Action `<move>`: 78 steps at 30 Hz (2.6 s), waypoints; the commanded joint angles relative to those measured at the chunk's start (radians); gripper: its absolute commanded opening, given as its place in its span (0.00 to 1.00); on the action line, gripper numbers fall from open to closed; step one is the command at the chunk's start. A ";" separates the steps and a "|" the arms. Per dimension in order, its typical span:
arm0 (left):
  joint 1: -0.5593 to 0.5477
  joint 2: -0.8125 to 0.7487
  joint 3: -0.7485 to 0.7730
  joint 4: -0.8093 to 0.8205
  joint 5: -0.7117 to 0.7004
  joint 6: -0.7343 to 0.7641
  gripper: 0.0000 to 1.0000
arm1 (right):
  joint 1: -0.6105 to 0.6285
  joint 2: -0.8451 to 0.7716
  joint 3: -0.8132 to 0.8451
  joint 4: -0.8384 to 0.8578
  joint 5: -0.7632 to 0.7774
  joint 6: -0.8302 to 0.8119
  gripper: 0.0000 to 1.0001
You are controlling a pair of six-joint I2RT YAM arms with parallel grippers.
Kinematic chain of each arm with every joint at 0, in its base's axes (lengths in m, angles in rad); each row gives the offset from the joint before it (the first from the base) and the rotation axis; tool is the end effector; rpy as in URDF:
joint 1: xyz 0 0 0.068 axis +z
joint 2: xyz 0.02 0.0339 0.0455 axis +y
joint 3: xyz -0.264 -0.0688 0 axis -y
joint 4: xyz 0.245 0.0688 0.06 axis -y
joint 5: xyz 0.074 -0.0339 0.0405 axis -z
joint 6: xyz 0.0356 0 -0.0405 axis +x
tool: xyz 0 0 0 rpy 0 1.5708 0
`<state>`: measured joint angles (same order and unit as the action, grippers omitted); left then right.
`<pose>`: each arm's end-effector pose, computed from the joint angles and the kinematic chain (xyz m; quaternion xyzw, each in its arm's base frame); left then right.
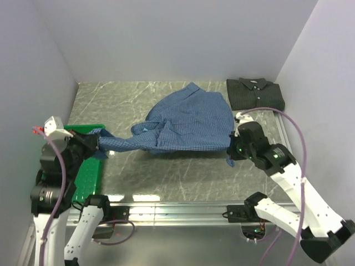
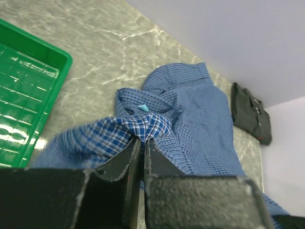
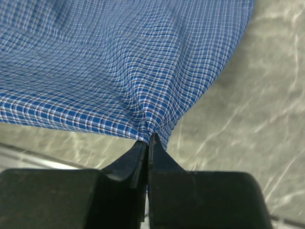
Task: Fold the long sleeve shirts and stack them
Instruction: Flatten the shirt out
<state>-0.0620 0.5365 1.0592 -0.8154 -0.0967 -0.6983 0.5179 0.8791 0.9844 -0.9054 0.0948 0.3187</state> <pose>0.0803 -0.0015 0.3912 -0.2782 0.7525 -0.1850 0.5676 0.1452 0.0788 0.3237 -0.0743 0.9228 0.1124 0.3609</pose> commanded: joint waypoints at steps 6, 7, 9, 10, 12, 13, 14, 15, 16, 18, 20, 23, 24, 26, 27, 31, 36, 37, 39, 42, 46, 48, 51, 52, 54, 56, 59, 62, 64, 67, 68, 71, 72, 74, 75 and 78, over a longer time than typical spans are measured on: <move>-0.019 0.032 0.059 0.062 -0.006 0.026 0.08 | -0.001 -0.060 0.098 -0.084 0.201 0.102 0.00; -0.019 0.055 0.070 0.083 -0.002 0.036 0.08 | 0.001 -0.039 0.105 -0.078 0.226 0.094 0.00; -0.019 0.136 0.128 0.090 0.012 0.046 0.07 | -0.001 -0.017 0.120 -0.066 0.247 0.063 0.00; -0.019 0.160 0.174 0.090 0.012 0.048 0.06 | -0.001 -0.002 0.125 -0.061 0.276 0.054 0.00; -0.019 0.184 0.220 0.085 0.011 0.045 0.06 | -0.001 0.011 0.161 -0.082 0.295 0.046 0.00; -0.019 0.175 0.246 0.085 -0.013 0.037 0.06 | -0.001 0.003 0.172 -0.096 0.305 0.051 0.00; -0.019 0.137 0.251 0.090 -0.038 0.028 0.07 | -0.001 -0.008 0.180 -0.110 0.324 0.054 0.00; -0.019 0.110 0.248 0.093 -0.063 0.010 0.07 | -0.001 -0.025 0.177 -0.112 0.321 0.056 0.00; -0.019 0.079 0.228 0.096 -0.119 0.000 0.08 | -0.001 -0.070 0.166 -0.112 0.310 0.060 0.00; -0.019 -0.015 0.206 0.079 -0.161 -0.013 0.09 | 0.002 -0.130 0.148 -0.099 0.284 0.071 0.00; -0.025 -0.074 0.180 0.049 -0.193 -0.023 0.13 | -0.001 -0.219 0.125 -0.083 0.254 0.071 0.03; -0.041 -0.136 0.140 -0.011 -0.224 -0.049 0.25 | -0.001 -0.319 0.106 -0.061 0.171 0.059 0.22; -0.047 -0.151 0.133 -0.028 -0.238 -0.062 0.28 | -0.002 -0.340 0.102 -0.053 0.130 0.050 0.27; -0.073 -0.187 0.124 -0.041 -0.276 -0.069 0.43 | -0.001 -0.396 0.094 -0.047 0.105 0.045 0.36; -0.082 -0.197 0.133 -0.041 -0.287 -0.061 0.48 | 0.001 -0.420 0.096 -0.047 0.092 0.042 0.42; -0.134 -0.190 0.201 -0.041 -0.317 -0.011 0.69 | -0.001 -0.436 0.096 -0.033 0.060 0.016 0.50; -0.163 -0.096 0.306 -0.071 -0.305 0.055 0.78 | -0.001 -0.382 0.077 -0.004 0.011 0.029 0.53; -0.164 -0.078 0.323 -0.079 -0.267 0.059 0.78 | 0.001 -0.359 0.070 0.005 0.014 0.045 0.55; -0.164 -0.029 0.312 -0.070 -0.210 0.054 0.78 | 0.001 -0.326 0.039 0.036 0.013 0.094 0.56; -0.163 0.045 0.224 -0.018 -0.048 0.019 0.78 | -0.002 -0.218 -0.021 0.109 -0.035 0.164 0.56; -0.164 0.144 0.002 0.145 0.167 -0.038 0.76 | -0.004 -0.117 -0.130 0.262 -0.067 0.270 0.57; -0.164 0.207 -0.062 0.211 0.213 -0.059 0.73 | -0.007 -0.054 -0.182 0.354 -0.047 0.324 0.57; -0.170 0.316 -0.136 0.309 0.227 -0.060 0.71 | -0.044 0.032 -0.233 0.456 -0.037 0.367 0.57; -0.180 0.377 -0.142 0.344 0.224 -0.058 0.72 | -0.059 0.055 -0.252 0.500 -0.038 0.378 0.57; -0.196 0.442 -0.145 0.369 0.218 -0.055 0.72 | -0.122 0.127 -0.274 0.548 -0.062 0.407 0.58; -0.234 0.523 -0.143 0.401 0.209 -0.050 0.73 | -0.168 0.181 -0.305 0.614 -0.124 0.433 0.59; -0.289 0.617 -0.143 0.439 0.172 -0.043 0.74 | -0.252 0.288 -0.343 0.704 -0.208 0.453 0.60; -0.331 0.709 -0.122 0.446 0.115 -0.027 0.75 | -0.308 0.394 -0.357 0.756 -0.250 0.454 0.61; -0.363 0.752 -0.102 0.458 0.100 0.000 0.75 | -0.332 0.454 -0.355 0.775 -0.253 0.450 0.61; -0.410 0.865 -0.055 0.466 0.014 0.040 0.75 | -0.357 0.514 -0.351 0.792 -0.250 0.441 0.61; -0.420 0.887 -0.027 0.464 0.002 0.034 0.75 | -0.363 0.535 -0.351 0.792 -0.241 0.442 0.61; -0.456 0.956 0.013 0.467 -0.059 -0.027 0.73 | -0.381 0.561 -0.357 0.789 -0.219 0.445 0.61; -0.461 0.964 0.030 0.481 -0.075 -0.047 0.73 | -0.387 0.573 -0.363 0.789 -0.210 0.445 0.61; -0.472 0.987 0.039 0.495 -0.116 -0.107 0.73 | -0.398 0.574 -0.365 0.790 -0.207 0.438 0.62; -0.473 0.994 0.053 0.498 -0.129 -0.122 0.73 | -0.400 0.572 -0.369 0.795 -0.208 0.438 0.62; -0.490 1.043 0.096 0.475 -0.196 -0.155 0.73 | -0.403 0.572 -0.369 0.792 -0.221 0.428 0.62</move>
<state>-0.5396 1.5513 1.0832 -0.3653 -0.1783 -0.7849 0.1268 1.4345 0.6281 -0.1200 -0.1516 0.7647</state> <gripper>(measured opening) 0.733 0.613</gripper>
